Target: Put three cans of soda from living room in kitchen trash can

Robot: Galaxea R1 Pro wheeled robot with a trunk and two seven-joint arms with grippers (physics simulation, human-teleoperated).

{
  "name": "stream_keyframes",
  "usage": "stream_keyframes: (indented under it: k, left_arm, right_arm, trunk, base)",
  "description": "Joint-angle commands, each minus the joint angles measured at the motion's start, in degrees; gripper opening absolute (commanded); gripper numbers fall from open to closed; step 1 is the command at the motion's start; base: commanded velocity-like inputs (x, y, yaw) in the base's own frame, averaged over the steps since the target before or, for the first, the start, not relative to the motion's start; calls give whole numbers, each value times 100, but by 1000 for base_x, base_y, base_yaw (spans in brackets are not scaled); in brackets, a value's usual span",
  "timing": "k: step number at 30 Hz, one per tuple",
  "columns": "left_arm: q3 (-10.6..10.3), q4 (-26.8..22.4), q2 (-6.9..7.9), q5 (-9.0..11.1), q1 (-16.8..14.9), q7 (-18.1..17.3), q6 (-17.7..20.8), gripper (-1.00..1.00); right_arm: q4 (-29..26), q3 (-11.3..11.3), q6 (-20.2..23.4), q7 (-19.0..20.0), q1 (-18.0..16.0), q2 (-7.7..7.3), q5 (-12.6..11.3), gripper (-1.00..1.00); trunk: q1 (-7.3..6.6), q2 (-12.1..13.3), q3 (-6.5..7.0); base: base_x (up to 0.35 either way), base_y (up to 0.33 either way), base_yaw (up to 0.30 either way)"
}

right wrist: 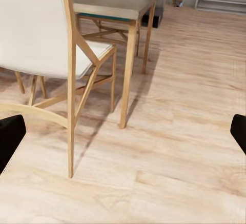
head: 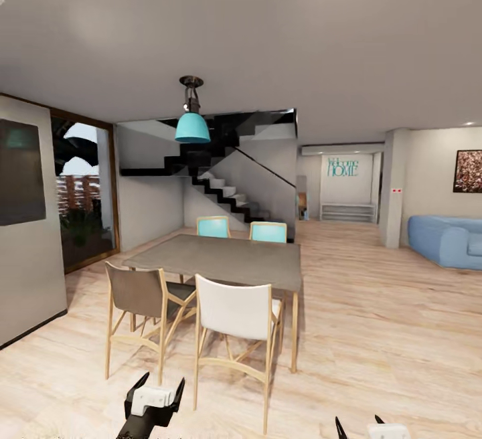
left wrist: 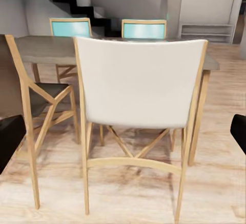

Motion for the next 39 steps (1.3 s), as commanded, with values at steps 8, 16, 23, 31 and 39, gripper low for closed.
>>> stream_keyframes:
  k: [8,16,23,31,39]
  left_arm:
    - [26,-364,30,43,13,-39,1,100]
    - [31,-462,42,57,16,-39,2,100]
    - [31,-455,43,58,16,-37,2,100]
    - [31,-430,42,53,16,-37,2,100]
    - [27,-419,41,51,16,-37,2,100]
  right_arm:
    - [4,-2,0,1,0,0,2,100]
    - [6,-2,0,5,0,0,3,100]
    - [13,0,0,8,0,0,3,100]
    - [17,60,0,6,0,0,3,100]
    - [23,119,0,6,0,0,0,100]
  trunk:
    - [0,0,0]
    - [0,0,0]
    - [0,0,0]
    - [0,0,0]
    - [0,0,0]
  base:
    - [0,0,250]
    - [0,0,250]
    - [0,0,250]
    - [0,0,250]
    - [0,0,250]
